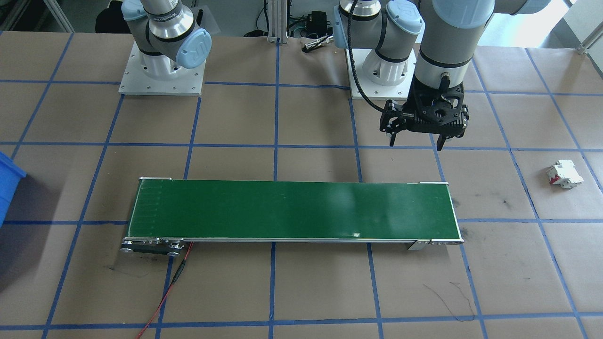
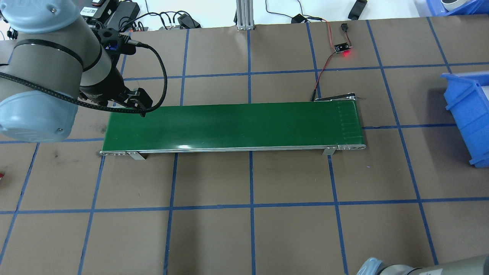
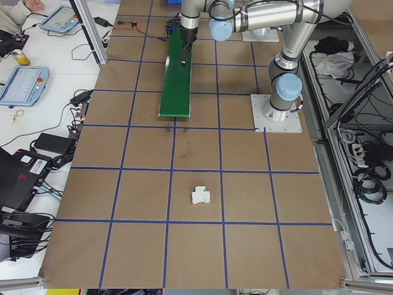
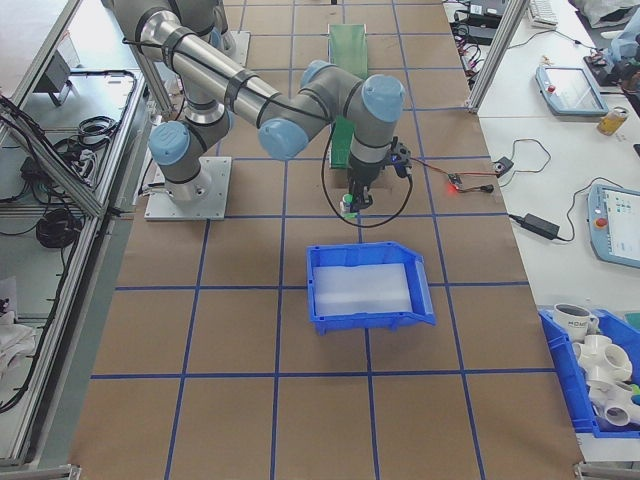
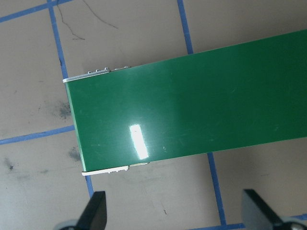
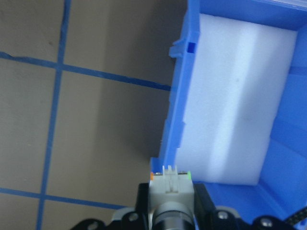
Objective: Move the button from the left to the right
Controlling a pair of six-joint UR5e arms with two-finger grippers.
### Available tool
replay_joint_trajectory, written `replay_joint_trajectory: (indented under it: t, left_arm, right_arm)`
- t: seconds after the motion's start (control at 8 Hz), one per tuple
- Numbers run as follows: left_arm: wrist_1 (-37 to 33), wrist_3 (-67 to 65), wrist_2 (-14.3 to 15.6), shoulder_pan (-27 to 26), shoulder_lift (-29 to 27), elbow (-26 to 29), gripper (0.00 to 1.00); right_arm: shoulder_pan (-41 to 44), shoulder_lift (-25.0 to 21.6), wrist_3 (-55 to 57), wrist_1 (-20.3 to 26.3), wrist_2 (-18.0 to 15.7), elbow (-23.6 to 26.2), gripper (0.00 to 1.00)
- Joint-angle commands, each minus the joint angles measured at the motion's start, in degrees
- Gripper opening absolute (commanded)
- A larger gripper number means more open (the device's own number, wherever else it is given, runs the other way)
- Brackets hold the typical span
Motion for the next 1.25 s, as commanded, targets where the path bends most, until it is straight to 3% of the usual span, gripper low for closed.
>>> replay_joint_trajectory:
  t: [0.0, 0.12, 0.5, 0.62, 0.75, 0.88, 1.0, 1.12]
  left_arm:
    - [0.64, 0.08, 0.00, -0.37, 0.02, 0.00, 1.00]
    - [0.82, 0.08, 0.00, -0.37, 0.11, 0.00, 1.00]
    - [1.60, 0.08, -0.09, -0.37, 0.02, 0.00, 1.00]
    - [1.61, 0.08, -0.09, -0.37, 0.02, 0.00, 1.00]
    - [1.70, 0.08, -0.09, -0.37, -0.06, 0.00, 1.00]
    - [1.70, 0.08, -0.09, -0.46, -0.07, -0.09, 1.00]
    - [1.70, 0.08, -0.18, -0.46, 0.11, 0.00, 1.00]
    - [1.70, 0.08, -0.27, -0.55, 0.02, 0.00, 1.00]
  right_arm:
    - [-6.47, 7.50, -15.03, -11.96, 0.41, 0.03, 0.00]
    - [-7.01, 10.41, -16.90, -12.44, 0.94, 0.21, 0.00]
    - [-7.02, 17.09, -21.02, -20.52, 2.96, 3.28, 0.00]
    - [-7.10, 17.38, -21.22, -21.32, 2.79, 4.07, 0.00]
    - [-7.02, 17.64, -21.23, -22.54, 2.79, 4.34, 0.09]
    - [-7.02, 17.64, -21.31, -22.64, 2.62, 4.25, 0.42]
    - [-7.02, 17.29, -21.23, -22.56, 2.79, 4.34, 0.91]
    - [-7.10, 16.59, -20.96, -22.47, 2.62, 4.26, 0.96]
